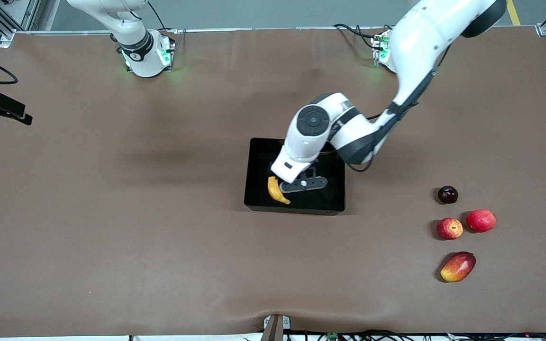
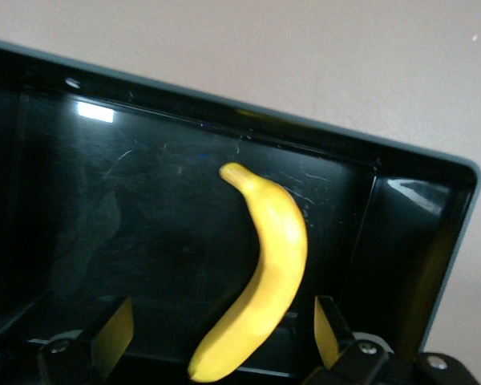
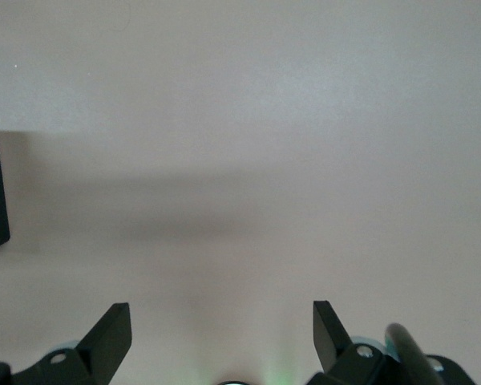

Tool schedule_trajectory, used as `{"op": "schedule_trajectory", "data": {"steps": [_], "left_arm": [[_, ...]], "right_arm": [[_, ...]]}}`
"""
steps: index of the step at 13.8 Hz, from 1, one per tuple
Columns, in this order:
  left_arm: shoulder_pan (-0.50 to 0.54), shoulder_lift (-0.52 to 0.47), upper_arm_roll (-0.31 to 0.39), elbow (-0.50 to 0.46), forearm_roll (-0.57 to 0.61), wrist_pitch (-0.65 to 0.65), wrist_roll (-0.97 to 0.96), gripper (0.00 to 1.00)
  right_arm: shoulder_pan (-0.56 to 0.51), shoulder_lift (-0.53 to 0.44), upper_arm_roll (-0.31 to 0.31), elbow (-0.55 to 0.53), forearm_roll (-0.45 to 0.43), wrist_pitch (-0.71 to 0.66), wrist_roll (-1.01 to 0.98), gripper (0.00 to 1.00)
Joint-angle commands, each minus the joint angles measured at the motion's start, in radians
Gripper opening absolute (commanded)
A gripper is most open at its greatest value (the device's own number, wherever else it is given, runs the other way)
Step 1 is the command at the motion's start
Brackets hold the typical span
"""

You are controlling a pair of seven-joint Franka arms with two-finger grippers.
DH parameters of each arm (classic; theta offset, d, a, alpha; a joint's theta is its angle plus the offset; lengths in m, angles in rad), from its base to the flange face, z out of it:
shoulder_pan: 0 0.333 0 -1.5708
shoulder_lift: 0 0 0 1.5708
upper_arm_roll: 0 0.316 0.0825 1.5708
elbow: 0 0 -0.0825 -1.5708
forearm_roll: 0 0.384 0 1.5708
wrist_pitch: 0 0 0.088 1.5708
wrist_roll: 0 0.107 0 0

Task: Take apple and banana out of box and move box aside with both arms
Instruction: 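Move the left gripper back to the yellow banana in the tray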

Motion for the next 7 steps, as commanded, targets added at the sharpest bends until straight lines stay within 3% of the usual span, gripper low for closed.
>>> {"op": "schedule_trajectory", "data": {"steps": [1,6,7], "left_arm": [[-0.12,0.062,0.098,0.072,0.014,0.027,-0.029,1.0],[-0.217,0.131,0.194,0.096,0.017,0.112,-0.054,1.0],[-0.223,0.14,0.195,0.095,0.019,0.135,-0.054,0.89]], "right_arm": [[-0.005,0.013,0.005,0.02,0.016,-0.011,-0.016,1.0],[-0.004,0.036,0.005,0.02,0.016,-0.011,-0.016,1.0],[-0.004,0.048,0.005,0.019,0.016,-0.011,-0.016,1.0]]}}
